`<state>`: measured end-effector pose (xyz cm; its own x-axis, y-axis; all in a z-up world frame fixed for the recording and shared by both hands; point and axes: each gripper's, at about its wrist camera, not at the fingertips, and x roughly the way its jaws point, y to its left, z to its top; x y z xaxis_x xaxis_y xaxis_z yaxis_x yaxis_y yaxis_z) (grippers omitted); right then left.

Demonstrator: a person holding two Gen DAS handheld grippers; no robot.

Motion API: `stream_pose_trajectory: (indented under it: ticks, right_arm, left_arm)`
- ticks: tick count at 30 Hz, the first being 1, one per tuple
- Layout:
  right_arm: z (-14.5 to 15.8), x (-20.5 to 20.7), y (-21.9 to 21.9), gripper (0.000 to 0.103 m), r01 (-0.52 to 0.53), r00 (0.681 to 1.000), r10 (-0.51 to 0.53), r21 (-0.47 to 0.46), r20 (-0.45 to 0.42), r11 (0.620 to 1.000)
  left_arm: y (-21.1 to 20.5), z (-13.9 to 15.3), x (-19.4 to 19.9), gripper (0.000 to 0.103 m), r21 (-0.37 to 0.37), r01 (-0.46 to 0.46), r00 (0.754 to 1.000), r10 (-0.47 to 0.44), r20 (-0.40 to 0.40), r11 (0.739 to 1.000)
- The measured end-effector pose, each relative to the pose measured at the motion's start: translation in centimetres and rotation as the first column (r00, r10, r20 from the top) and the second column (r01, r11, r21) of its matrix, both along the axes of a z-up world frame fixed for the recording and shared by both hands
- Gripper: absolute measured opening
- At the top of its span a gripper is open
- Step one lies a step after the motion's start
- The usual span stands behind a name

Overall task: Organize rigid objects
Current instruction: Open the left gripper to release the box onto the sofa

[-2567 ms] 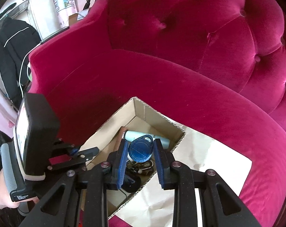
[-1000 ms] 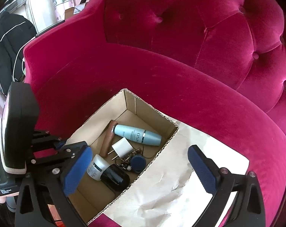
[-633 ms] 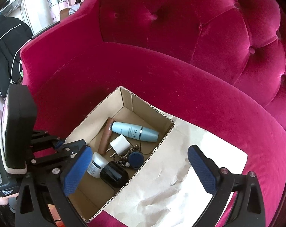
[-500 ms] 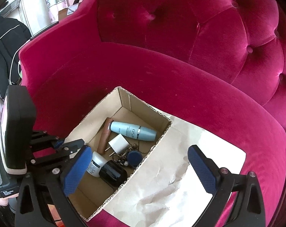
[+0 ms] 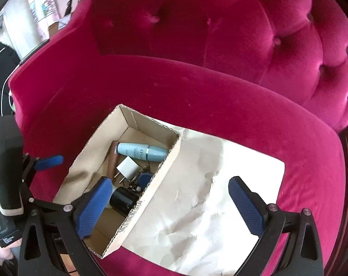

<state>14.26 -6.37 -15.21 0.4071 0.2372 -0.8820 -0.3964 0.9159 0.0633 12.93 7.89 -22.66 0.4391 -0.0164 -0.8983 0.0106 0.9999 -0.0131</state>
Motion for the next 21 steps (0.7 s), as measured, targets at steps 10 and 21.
stream_pose_trajectory:
  ticks: [10,21]
  right_arm:
    - [0.9,-1.1,-0.9,0.103,0.057,0.998,-0.057,-0.006,0.002,0.998]
    - [2.7,-3.8,-2.5,0.103,0.135,0.991,-0.135,0.009,0.008,0.991]
  left_arm:
    - [-1.7,1.2,-1.7,0.103,0.037,0.047,0.999,-0.047,0.017,0.998]
    - [-3.1,3.3,-4.6,0.103,0.047,0.081,0.996,-0.082,0.027,0.996]
